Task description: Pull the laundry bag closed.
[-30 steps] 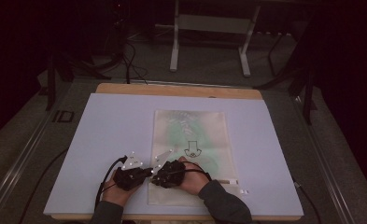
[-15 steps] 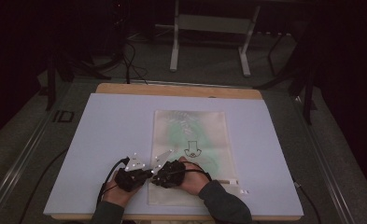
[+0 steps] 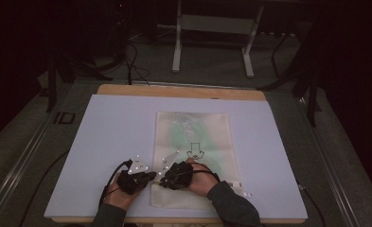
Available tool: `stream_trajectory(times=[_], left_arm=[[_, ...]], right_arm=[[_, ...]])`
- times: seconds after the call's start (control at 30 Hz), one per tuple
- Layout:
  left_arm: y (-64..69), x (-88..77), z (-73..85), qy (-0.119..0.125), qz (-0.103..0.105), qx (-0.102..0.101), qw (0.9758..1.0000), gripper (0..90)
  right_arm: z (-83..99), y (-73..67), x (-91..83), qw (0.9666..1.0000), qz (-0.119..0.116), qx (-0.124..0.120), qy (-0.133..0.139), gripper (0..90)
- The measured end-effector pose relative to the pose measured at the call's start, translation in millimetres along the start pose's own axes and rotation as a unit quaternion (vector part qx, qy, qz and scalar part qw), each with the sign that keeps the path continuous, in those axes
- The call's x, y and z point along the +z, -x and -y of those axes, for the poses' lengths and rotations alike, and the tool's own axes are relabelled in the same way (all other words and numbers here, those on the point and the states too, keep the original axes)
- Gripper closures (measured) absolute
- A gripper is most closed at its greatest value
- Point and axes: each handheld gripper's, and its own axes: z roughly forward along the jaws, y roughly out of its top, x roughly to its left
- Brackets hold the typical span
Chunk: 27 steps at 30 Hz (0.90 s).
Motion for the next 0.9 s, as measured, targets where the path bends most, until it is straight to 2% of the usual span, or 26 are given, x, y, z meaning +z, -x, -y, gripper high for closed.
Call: stream_trajectory(times=[0.17,0.3,0.37,0.47,0.63,0.9], left_arm=[[1.1,-0.6,0.0,0.002,-0.003,-0.001,1.0000,89.5],[-0.8,-3.9,-0.2,0.006,0.008,-0.010,0.9999,89.2],[0.8,-7.2,0.2,0.014,0.021,-0.016,0.9996,89.1],[6.5,-9.1,0.9,0.013,0.029,-0.011,0.9994,89.1],[7.3,-7.9,1.6,0.009,0.029,-0.018,0.9994,89.0],[7.2,-5.0,2.0,-0.002,0.030,-0.021,0.9993,89.2]], right_arm=[[1.9,1.1,0.3,1.0000,-0.003,0.001,0.006,82.3],[0.8,0.2,0.9,1.0000,0.001,0.000,0.004,82.2],[0.7,0.3,0.9,1.0000,0.001,0.000,0.004,82.2],[0.4,0.0,1.3,1.0000,0.002,-0.003,0.004,82.2],[-1.7,-0.8,1.6,1.0000,0.004,-0.006,-0.002,82.2],[-0.7,-2.0,2.3,0.9999,0.009,-0.005,0.005,82.2]])
